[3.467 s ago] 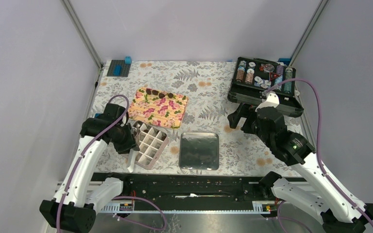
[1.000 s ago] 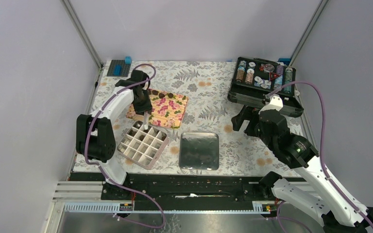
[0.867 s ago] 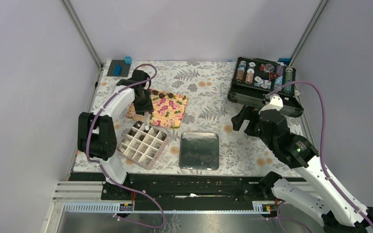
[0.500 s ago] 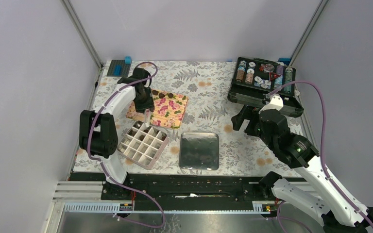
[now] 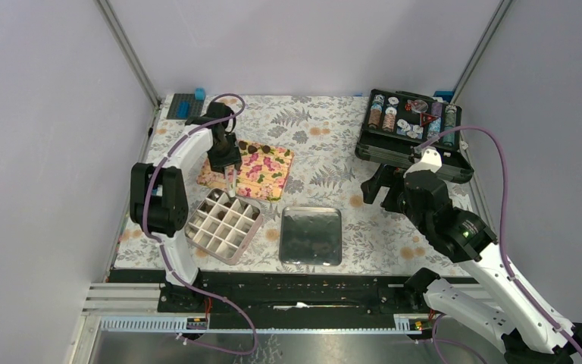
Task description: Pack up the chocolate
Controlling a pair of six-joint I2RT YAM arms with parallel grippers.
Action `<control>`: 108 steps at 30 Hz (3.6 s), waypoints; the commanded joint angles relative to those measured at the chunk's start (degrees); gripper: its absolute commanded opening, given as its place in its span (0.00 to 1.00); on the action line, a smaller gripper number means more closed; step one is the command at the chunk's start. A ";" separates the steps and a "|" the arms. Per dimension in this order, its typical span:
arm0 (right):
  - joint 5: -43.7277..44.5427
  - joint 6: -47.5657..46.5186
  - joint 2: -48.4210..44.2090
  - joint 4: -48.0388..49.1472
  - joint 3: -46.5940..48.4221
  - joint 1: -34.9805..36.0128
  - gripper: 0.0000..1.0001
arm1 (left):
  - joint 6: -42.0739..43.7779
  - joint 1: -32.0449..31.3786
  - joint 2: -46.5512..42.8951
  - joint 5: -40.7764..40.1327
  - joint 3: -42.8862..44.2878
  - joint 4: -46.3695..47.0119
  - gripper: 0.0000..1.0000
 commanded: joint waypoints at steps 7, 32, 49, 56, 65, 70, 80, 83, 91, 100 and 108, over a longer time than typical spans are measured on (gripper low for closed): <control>2.27 0.18 0.98 0.79 1.94 -0.14 0.99 | -0.85 1.09 2.58 0.59 4.81 2.17 0.45; 1.12 0.69 1.14 1.81 1.53 -0.15 0.99 | 2.11 0.99 -11.90 1.58 -3.49 1.07 0.00; -1.95 -0.34 2.73 5.02 0.90 -0.14 0.99 | -6.48 -5.29 -45.70 5.75 -20.23 -17.63 0.00; -2.70 -0.52 2.22 5.61 0.40 -0.11 0.99 | -8.85 -8.37 -52.68 7.84 -20.03 -27.68 0.00; -2.37 0.11 0.71 5.79 -1.13 -0.10 0.99 | -5.89 -8.87 -54.59 11.46 -24.14 -32.81 0.00; -2.28 -0.15 0.88 5.78 -1.15 -0.11 0.99 | -5.57 -9.60 -54.49 11.25 -24.11 -34.04 0.00; -2.69 -0.16 1.83 6.86 -1.24 -0.14 0.99 | -6.53 -10.28 -54.54 12.04 -26.40 -31.35 0.00; -2.52 -0.33 1.69 6.79 -1.32 -0.08 0.99 | -6.59 -10.28 -54.20 11.32 -26.47 -31.14 0.00; -2.43 -0.27 1.29 6.65 -1.52 -0.10 0.99 | -6.80 -10.32 -53.57 11.24 -26.79 -29.98 0.26; -2.26 -0.23 1.03 6.52 -1.67 -0.14 0.99 | -6.59 -10.37 -53.01 11.18 -26.34 -29.74 0.36; -2.43 -0.02 1.07 6.60 -1.74 -0.12 0.99 | -6.31 -10.38 -52.84 10.96 -26.66 -29.89 0.41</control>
